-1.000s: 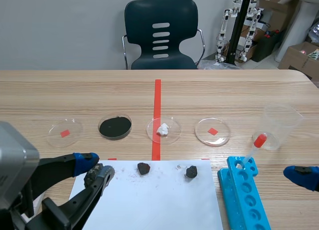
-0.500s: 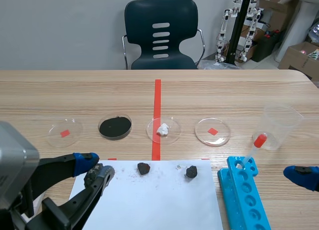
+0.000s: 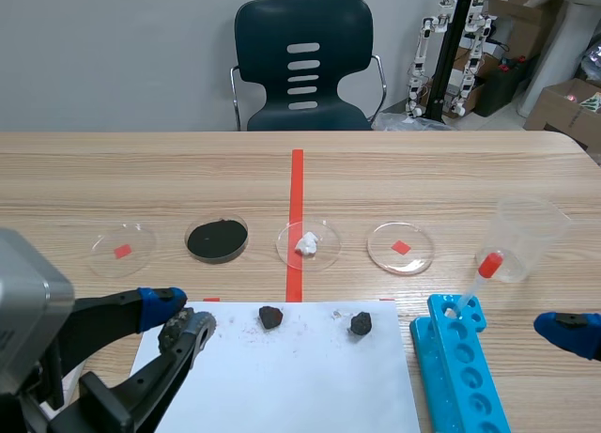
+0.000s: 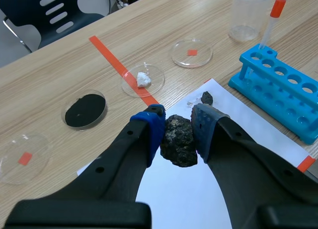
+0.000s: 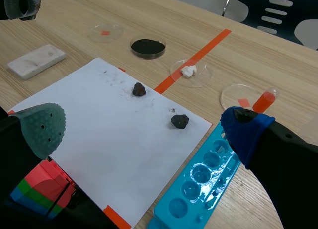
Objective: Put the mineral in the empty petri dish
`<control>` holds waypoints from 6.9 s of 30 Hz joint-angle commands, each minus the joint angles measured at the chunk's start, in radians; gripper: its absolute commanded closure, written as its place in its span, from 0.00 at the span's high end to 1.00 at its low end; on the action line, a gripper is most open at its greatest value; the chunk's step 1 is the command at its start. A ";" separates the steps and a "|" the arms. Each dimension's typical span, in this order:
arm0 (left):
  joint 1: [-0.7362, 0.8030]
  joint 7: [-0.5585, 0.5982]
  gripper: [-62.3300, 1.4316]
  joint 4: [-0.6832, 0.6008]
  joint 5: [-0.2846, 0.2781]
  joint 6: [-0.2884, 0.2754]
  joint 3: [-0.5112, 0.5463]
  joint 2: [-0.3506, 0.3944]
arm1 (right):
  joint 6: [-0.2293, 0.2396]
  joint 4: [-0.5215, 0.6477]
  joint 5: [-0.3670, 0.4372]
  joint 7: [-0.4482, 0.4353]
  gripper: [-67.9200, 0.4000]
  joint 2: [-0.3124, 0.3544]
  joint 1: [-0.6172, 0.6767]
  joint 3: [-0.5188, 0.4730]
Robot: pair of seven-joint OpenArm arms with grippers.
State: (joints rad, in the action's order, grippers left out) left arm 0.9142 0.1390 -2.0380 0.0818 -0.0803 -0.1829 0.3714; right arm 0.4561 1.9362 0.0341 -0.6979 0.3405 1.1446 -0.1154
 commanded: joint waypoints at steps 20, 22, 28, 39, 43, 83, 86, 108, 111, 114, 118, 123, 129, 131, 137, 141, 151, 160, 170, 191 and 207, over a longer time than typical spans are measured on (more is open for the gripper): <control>-0.054 -0.059 0.16 -0.002 -0.011 0.003 -0.005 -0.034 | 0.001 0.008 0.015 -0.015 1.00 0.000 -0.001 -0.001; -0.087 -0.086 0.16 0.012 -0.019 0.003 -0.005 -0.045 | 0.001 0.008 0.014 -0.015 1.00 0.000 -0.001 -0.001; -0.198 -0.093 0.16 0.110 -0.101 0.006 -0.005 -0.058 | 0.001 0.008 0.015 -0.015 1.00 0.000 -0.001 -0.001; -0.476 -0.114 0.16 0.424 -0.169 0.093 -0.004 -0.125 | 0.001 0.008 0.015 -0.015 1.00 0.000 -0.001 -0.001; -0.595 -0.114 0.16 0.541 -0.169 0.175 0.002 -0.155 | 0.001 0.008 0.015 -0.015 1.00 0.000 -0.001 -0.001; -1.236 -0.045 0.16 1.428 -0.274 0.148 0.124 -0.181 | 0.001 0.008 0.015 -0.015 1.00 0.000 -0.001 -0.001; -1.236 -0.023 0.16 1.445 -0.273 0.137 0.124 -0.187 | 0.001 0.008 0.015 -0.015 1.00 0.000 -0.001 -0.001; -1.236 -0.024 0.63 1.464 -0.273 0.137 0.124 -0.191 | 0.001 0.008 0.015 -0.015 1.00 0.000 -0.001 -0.001; -1.236 -0.023 0.85 1.463 -0.273 0.113 0.124 -0.189 | 0.001 0.008 0.015 -0.015 1.00 0.000 -0.001 -0.001; -1.235 -0.023 0.97 1.452 -0.273 0.064 0.124 -0.185 | 0.001 0.008 0.015 -0.015 1.00 0.000 -0.001 -0.001; -1.215 -0.025 1.00 1.406 -0.273 0.058 0.124 -0.182 | 0.001 0.008 0.015 -0.015 1.00 0.000 -0.001 -0.001; -1.160 -0.026 1.00 1.312 -0.267 0.058 0.124 -0.170 | 0.001 0.008 0.015 -0.015 1.00 0.000 -0.001 -0.001; -1.095 -0.031 1.00 1.223 -0.220 0.058 0.124 -0.151 | 0.001 0.008 0.015 -0.015 1.00 0.000 -0.001 -0.001; -1.082 -0.032 1.00 1.207 -0.219 0.058 0.124 -0.146 | 0.001 0.008 0.015 -0.015 1.00 0.000 -0.001 -0.001; -1.075 -0.032 1.00 1.199 -0.219 0.058 0.124 -0.138 | 0.001 0.008 0.015 -0.015 1.00 0.000 -0.001 -0.001; -1.075 -0.032 1.00 1.199 -0.219 0.059 0.124 -0.137 | 0.001 0.008 0.015 -0.015 1.00 0.000 -0.001 -0.001; -1.075 -0.032 1.00 1.199 -0.219 0.059 0.124 -0.137 | 0.001 0.008 0.015 -0.015 1.00 0.000 -0.001 -0.001; -1.075 -0.032 1.00 1.199 -0.219 0.059 0.124 -0.138 | 0.001 0.008 0.015 -0.015 1.00 0.000 -0.001 -0.001; -1.075 -0.032 1.00 1.199 -0.219 0.059 0.124 -0.138 | 0.001 0.008 0.015 -0.015 1.00 0.000 -0.001 -0.001; -1.075 -0.032 1.00 1.199 -0.220 0.058 0.124 -0.138 | 0.001 0.008 0.015 -0.015 1.00 0.000 -0.001 -0.001; -1.075 -0.031 1.00 1.199 -0.220 0.058 0.124 -0.138 | 0.001 0.008 0.015 -0.015 1.00 0.000 -0.001 -0.001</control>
State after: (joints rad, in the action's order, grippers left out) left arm -0.1448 0.0940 -0.8272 -0.1322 -0.0235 -0.0593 0.2218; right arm 0.4561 1.9362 0.0341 -0.6979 0.3405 1.1446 -0.1154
